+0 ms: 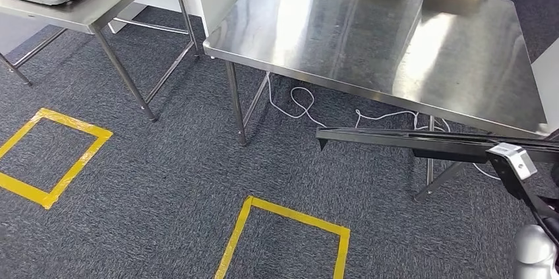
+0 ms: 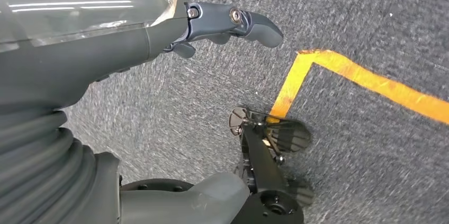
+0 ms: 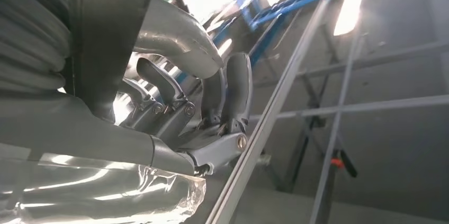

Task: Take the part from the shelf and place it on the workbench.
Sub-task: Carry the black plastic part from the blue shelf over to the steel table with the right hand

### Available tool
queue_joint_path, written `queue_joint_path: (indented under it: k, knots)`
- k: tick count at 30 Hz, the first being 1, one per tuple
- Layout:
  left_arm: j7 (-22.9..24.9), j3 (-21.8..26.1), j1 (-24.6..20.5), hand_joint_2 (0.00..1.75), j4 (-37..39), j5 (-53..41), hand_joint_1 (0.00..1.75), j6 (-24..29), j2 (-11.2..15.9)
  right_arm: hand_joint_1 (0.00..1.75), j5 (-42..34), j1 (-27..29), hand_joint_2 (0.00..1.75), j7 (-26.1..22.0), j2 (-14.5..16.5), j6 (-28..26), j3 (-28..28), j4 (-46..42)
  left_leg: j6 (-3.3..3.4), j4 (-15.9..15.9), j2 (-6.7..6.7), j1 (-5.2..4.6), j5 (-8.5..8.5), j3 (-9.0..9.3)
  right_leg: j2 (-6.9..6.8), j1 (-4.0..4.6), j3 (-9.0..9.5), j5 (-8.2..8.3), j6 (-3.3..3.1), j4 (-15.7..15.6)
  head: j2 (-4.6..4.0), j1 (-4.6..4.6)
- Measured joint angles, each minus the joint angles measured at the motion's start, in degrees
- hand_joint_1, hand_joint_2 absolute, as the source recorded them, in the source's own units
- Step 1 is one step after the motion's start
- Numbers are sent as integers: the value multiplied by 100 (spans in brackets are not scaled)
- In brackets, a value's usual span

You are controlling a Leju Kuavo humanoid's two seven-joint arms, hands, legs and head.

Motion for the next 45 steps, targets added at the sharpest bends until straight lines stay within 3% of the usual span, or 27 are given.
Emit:
queue_joint_path:
  k: [2,3,5,6,7,9,11,13,15,17,21,24,26,28,29,31,33,34,36,37,38,39,41,43,45]
  knots:
    - [1,0,6,175,0,-1,0,0,0,175,128,23,175,-2,52,-14,-14,15,-13,3,117,2,6,-24,-68,-46,-202,-202,63,534,-1,4]
    - [2,0,7,175,0,-2,0,0,-3,175,173,22,175,-3,72,-23,-14,29,-25,8,161,7,8,-33,-81,-70,-145,-184,127,510,-1,3]
    - [4,0,2,175,0,-8,0,0,-10,175,224,-18,175,-5,91,-54,-14,62,-71,42,225,22,-2,-42,-131,-133,311,38,275,-189,-1,3]
    - [5,0,-2,175,-1,-11,0,1,-12,175,235,-51,175,-6,95,-81,-14,79,-109,70,245,17,-17,-54,-156,-139,556,136,312,-571,0,4]
    - [6,0,-9,175,-1,-15,0,1,-12,175,241,-82,175,-6,96,-108,-14,92,-148,107,259,7,-34,-68,-167,-137,724,203,306,-858,0,0]
    - [7,0,-21,175,-3,-26,0,3,-4,175,248,-125,175,-5,102,-151,-15,117,-178,158,264,-26,-75,-100,-160,-149,809,230,238,-1013,0,-19]
    - [8,0,-25,175,-4,-50,0,3,4,175,254,-140,175,-5,113,-177,-18,129,-102,163,257,-34,-68,-117,-155,-183,804,249,212,-1034,-1,-53]
    - [9,0,-23,175,-4,-86,0,1,5,175,257,-143,175,-6,121,-209,-22,127,-10,148,251,-32,-30,-121,-156,-157,797,255,206,-1029,-1,-72]
    - [9,-1,-23,175,-4,-126,0,-1,5,175,253,-135,175,-6,122,-242,-34,109,16,135,247,-25,-14,-117,-157,-128,795,258,191,-1028,-1,-74]
    - [9,-2,-23,175,-4,-156,0,-5,5,175,230,-113,175,-6,119,-273,-48,62,-24,125,245,-12,-2,-116,-157,-100,790,259,180,-1024,0,-76]
    - [7,-2,-23,175,-4,-175,0,-11,3,175,202,-87,175,-10,92,-311,-59,-13,-243,116,248,17,-5,-115,-157,-56,778,255,172,-1016,-1,-74]
    - [1,-1,-23,175,-4,-173,0,-44,1,175,193,-86,175,-42,78,-318,-59,-61,-273,127,248,3,-13,-125,-159,-67,781,264,177,-1032,0,-72]
    - [-10,0,-26,175,-5,-161,0,-68,6,175,192,-88,175,-92,61,-322,-42,-114,-207,61,247,-17,10,-97,-166,-84,807,292,205,-1095,0,-79]
    - [-24,0,-32,175,-4,-150,0,-93,-2,175,198,-117,175,-155,12,-328,8,-168,-97,-154,257,0,99,17,-171,-82,772,257,213,-1032,-1,-73]
    - [-29,0,-36,175,-3,-148,0,-109,-8,175,201,-146,175,-179,-17,-331,45,-187,-61,-258,266,22,142,77,-168,-71,675,167,195,-845,0,-65]
    - [-33,0,-36,175,-2,-148,0,-137,-13,175,212,-206,175,-211,-53,-336,125,-195,-30,-329,271,42,158,112,-153,-85,326,-110,166,-155,0,-50]
    - [-34,1,-29,175,-2,-148,0,-156,-15,175,248,-241,175,-232,-66,-333,219,-195,-55,-321,265,51,127,123,-153,-106,57,-241,220,348,-1,-46]
    - [-34,2,-24,175,-2,-147,0,-162,-17,175,282,-274,175,-239,-68,-328,279,-194,-85,-306,260,64,105,134,-154,-130,81,-171,287,283,-1,-47]
    - [-32,2,-19,175,-1,-144,0,-166,-22,175,356,-378,175,-244,-77,-316,413,-183,-193,-202,256,101,26,147,-179,-207,410,133,459,-402,-1,-47]
    - [-30,3,-21,175,-5,-140,0,-162,-14,175,385,-439,175,-243,-79,-312,480,-167,-266,-117,254,111,-38,132,-183,-219,589,240,506,-734,-1,-34]
    - [-30,4,-23,175,-10,-138,0,-159,-7,175,402,-490,175,-238,-82,-310,531,-151,-327,-35,251,110,-105,110,-182,-222,706,280,478,-937,0,-27]
    - [-28,5,-26,175,-14,-136,0,-156,-1,175,412,-524,175,-232,-84,-307,573,-134,-373,29,247,105,-159,92,-175,-211,749,256,408,-998,0,-32]
    - [-27,7,-27,175,-18,-134,0,-151,1,175,428,-571,175,-226,-95,-303,642,-114,-410,72,240,121,-219,87,-135,-184,749,178,223,-930,0,-53]
    - [-23,7,-29,175,-19,-134,0,-142,-2,175,440,-615,175,-227,-111,-302,697,-105,-439,199,224,157,-290,64,-109,-174,797,119,129,-912,-1,-65]
    - [-20,9,-33,175,-20,-134,0,-128,-2,175,440,-664,175,-215,-130,-304,730,-102,-458,763,179,169,-487,-241,-94,-155,877,55,38,-915,0,-81]
